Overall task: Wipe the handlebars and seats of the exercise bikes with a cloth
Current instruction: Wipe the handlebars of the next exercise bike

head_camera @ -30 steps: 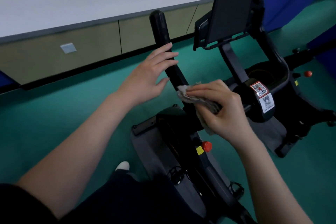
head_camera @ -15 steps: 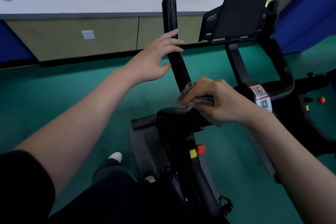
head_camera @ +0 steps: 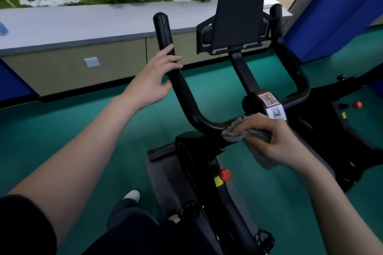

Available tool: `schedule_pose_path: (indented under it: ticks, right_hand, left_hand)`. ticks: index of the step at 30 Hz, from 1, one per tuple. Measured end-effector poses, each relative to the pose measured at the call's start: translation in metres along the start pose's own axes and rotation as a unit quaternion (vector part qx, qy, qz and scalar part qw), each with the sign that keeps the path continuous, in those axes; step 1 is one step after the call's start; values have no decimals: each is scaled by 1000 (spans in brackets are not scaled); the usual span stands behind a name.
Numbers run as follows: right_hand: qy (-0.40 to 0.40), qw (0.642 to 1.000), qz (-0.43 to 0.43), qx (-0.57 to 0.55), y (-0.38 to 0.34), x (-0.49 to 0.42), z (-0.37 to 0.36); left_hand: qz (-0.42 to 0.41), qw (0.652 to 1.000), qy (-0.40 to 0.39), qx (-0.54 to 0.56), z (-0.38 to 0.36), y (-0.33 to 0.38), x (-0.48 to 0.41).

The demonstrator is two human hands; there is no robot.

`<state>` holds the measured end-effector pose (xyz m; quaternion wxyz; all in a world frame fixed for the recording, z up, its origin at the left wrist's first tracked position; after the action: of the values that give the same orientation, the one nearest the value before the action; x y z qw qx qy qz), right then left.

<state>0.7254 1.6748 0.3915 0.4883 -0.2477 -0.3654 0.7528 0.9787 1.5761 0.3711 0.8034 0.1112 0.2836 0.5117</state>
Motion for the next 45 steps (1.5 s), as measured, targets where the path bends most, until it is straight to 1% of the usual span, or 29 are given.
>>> schedule_pose_path:
  ticks: [3,4,6,9,13,17,24,28,30,34,37,41,45]
  right_hand:
    - [133,987,-28,-91,7,19,6]
    - [165,979,-34,-118,9,23,6]
    - [201,966,-39,-157,11,29,1]
    - [220,954,-31,-202,4,28,-12]
    - [227,938,-26,-262,-10,16,-33]
    - [214,936,-25,-277,-26,10,-56]
    - [215,933,-58,-282,-39,10,-104]
    - [263,902,-101,-328,-49,6,-153]
    - [247,903,-102,-337,-64,3,-184]
    - [144,931,-80,-324,-111,-4,-248]
    - [70,948,-57,-304,-154,-3,-303]
    - [-2,954,-39,-299,-196,7,-369]
    - [-69,956,-39,-282,-222,15,-419]
  left_hand:
    - [4,1000,13,-23,-1,8,8]
    - [5,1000,13,-27,-1,10,11]
    - [8,999,8,-41,-3,16,22]
    - [16,999,-5,-51,-5,24,43]
    - [64,996,-14,-67,1,24,76]
    - [116,990,-26,-81,7,14,111]
    - [185,970,-77,-140,24,-24,193]
    - [237,951,-107,-170,47,-56,257]
    - [274,939,-106,-180,65,-73,294]
    - [358,910,-93,-184,98,-103,369]
    - [427,883,-76,-180,125,-121,432]
    - [495,849,-74,-170,148,-138,511]
    - [553,814,-96,-153,159,-147,581]
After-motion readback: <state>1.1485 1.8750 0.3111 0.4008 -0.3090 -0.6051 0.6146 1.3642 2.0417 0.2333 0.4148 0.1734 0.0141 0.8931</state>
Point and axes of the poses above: each hand's wrist, its own x-axis away from the middle knuckle, its own z-axis out of the back of the hand, y = z × x, the point moved 6 cm from there along -x, towards the middle knuckle, and after that the axes turned 7 degrees about -x, right-handed, at the moved point
